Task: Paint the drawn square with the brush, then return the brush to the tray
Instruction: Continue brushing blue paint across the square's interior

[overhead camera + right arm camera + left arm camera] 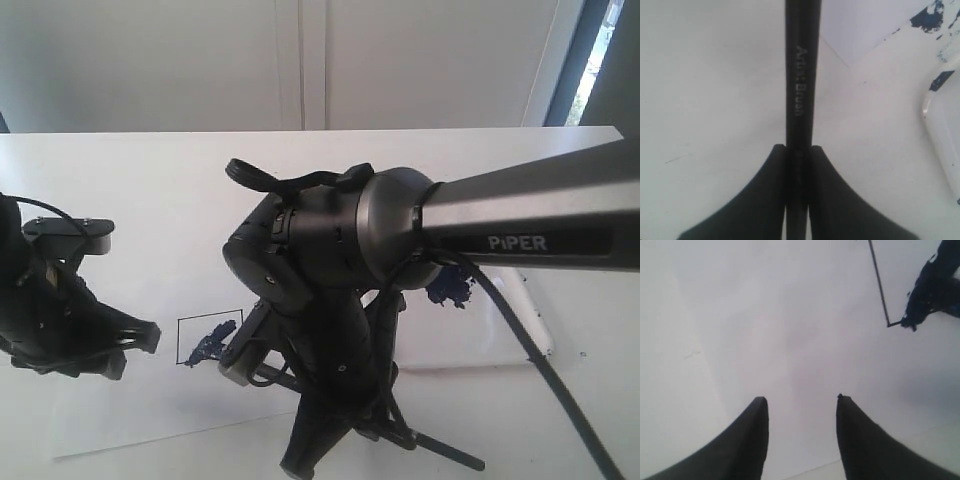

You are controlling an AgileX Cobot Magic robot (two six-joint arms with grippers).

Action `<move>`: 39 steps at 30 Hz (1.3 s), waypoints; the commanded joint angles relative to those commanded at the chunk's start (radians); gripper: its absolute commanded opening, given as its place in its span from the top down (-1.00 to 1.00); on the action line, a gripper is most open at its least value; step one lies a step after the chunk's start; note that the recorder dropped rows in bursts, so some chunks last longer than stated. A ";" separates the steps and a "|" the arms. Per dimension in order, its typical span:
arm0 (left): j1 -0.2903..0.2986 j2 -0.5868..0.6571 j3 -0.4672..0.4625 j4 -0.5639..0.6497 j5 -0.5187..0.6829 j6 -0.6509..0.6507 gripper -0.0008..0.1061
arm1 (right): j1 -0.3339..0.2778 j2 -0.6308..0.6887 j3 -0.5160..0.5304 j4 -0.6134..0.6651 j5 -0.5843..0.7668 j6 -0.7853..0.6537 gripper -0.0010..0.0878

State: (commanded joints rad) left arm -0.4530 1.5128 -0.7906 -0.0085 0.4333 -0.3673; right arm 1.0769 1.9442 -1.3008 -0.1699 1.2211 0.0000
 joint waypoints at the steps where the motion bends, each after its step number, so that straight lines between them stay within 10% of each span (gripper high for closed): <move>1: 0.000 0.013 0.000 -0.038 -0.007 0.039 0.09 | 0.002 0.000 0.000 0.005 0.000 -0.006 0.98; 13: 0.002 0.202 -0.002 -0.109 0.002 0.110 0.09 | 0.010 0.000 0.000 0.033 0.000 -0.023 0.98; 39: 0.002 0.209 -0.002 -0.107 0.037 0.110 0.09 | -0.049 0.000 0.000 0.037 0.000 -0.047 0.98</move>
State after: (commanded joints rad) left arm -0.4508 1.7218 -0.7923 -0.1158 0.4698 -0.2575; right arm 1.0281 1.9442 -1.3008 -0.1333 1.2211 -0.0472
